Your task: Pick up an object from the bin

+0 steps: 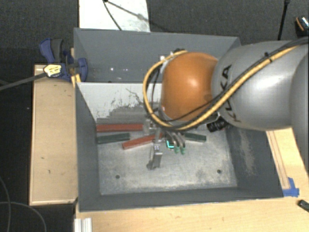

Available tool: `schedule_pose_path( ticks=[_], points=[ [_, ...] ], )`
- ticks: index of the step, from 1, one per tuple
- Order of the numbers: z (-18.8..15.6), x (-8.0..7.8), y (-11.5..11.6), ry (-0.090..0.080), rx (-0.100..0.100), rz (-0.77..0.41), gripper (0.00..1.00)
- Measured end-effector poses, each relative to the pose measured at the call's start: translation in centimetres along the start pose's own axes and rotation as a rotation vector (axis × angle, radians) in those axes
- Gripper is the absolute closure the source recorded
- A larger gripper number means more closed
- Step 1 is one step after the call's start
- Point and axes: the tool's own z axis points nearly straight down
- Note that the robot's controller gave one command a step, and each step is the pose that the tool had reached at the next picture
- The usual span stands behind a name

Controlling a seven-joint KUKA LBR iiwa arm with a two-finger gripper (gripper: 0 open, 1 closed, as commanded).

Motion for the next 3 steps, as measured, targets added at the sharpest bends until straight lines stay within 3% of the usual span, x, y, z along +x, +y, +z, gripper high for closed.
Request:
schedule_pose_path(
  ticks=[1,2,3],
  points=[
    [12.4,-5.6,-3.2,-0.002,0.001,-0.160,0.00],
    [12.0,-5.6,-3.0,-0.005,-0.001,-0.155,1.00],
    [-4.9,-5.3,-7.6,-0.015,0.003,-0.492,1.00]
  ],
)
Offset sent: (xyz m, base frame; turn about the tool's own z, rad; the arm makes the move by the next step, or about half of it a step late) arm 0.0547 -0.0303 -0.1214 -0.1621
